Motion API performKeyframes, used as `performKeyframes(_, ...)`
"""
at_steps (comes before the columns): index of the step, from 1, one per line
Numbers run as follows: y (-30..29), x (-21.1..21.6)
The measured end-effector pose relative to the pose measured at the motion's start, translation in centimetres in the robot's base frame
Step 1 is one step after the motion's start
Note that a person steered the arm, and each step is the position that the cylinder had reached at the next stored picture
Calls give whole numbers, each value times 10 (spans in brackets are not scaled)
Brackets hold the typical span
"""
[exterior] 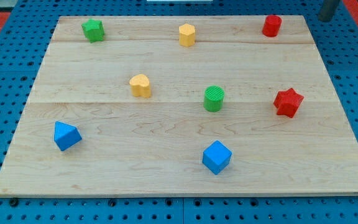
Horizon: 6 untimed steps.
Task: Push the red circle near the red star
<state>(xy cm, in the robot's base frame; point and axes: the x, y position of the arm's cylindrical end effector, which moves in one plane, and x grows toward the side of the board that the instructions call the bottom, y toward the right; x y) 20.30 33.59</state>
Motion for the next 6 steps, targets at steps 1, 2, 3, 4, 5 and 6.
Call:
performKeyframes(1,-1,10)
performKeyframes(2,-5,38)
performKeyframes(3,-58,6)
performKeyframes(4,-79,-11)
performKeyframes(5,-93,12)
performKeyframes(6,-108,46)
